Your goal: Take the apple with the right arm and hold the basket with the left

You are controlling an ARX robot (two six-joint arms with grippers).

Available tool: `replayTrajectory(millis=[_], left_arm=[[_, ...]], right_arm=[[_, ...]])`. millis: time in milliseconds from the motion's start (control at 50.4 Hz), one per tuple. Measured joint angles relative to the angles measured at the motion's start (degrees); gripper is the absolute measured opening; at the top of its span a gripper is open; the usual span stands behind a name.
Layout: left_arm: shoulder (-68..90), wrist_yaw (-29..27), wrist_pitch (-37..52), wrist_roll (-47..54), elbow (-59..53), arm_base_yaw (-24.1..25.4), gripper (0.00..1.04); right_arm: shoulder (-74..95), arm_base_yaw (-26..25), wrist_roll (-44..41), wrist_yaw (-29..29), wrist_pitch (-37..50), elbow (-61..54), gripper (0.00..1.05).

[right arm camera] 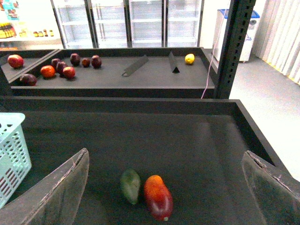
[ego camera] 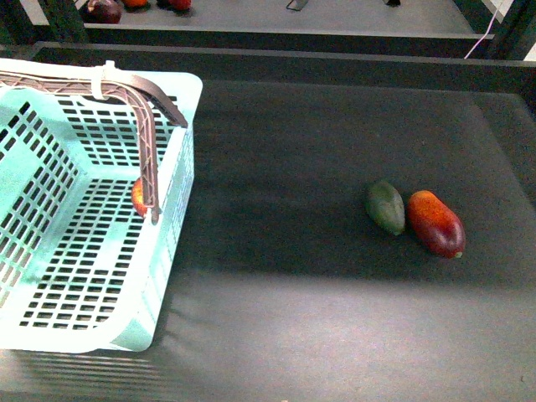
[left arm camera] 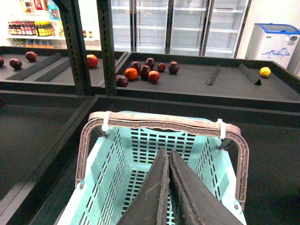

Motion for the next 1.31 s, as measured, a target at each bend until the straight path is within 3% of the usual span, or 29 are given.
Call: replayTrajectory(millis=[654, 754, 912, 1071, 1150, 1309], left_arm=[[-0.02, 0.02, -0.04, -0.04, 0.0, 0.0, 0.04], [-0.02, 0.0, -0.04, 0.0, 0.0, 0.0, 0.19], [-0.02, 0.0, -0.04, 0.0, 0.0, 0.0, 0.58], [-0.02, 0.0, -0.04, 0.0, 0.0, 0.0, 0.88], [-0.02, 0.02, -0.04, 0.13, 0.0, 0.0, 0.99], [-0.02, 0.0, -0.04, 0.11, 0.0, 0.0, 0.98]], right_arm=[[0.0, 0.0, 0.0, 0.0, 0.0, 0.0, 0.96], [0.0, 0.0, 0.0, 0.02, 0.0, 0.0, 0.96], [0.0, 0.0, 0.0, 0.02, 0.0, 0.0, 0.96], [0.0, 0.0, 0.0, 0.0, 0.0, 0.0, 0.96], [0.0, 0.0, 0.0, 0.02, 0.0, 0.0, 0.96], [0.0, 0.0, 0.0, 0.0, 0.0, 0.0, 0.96]])
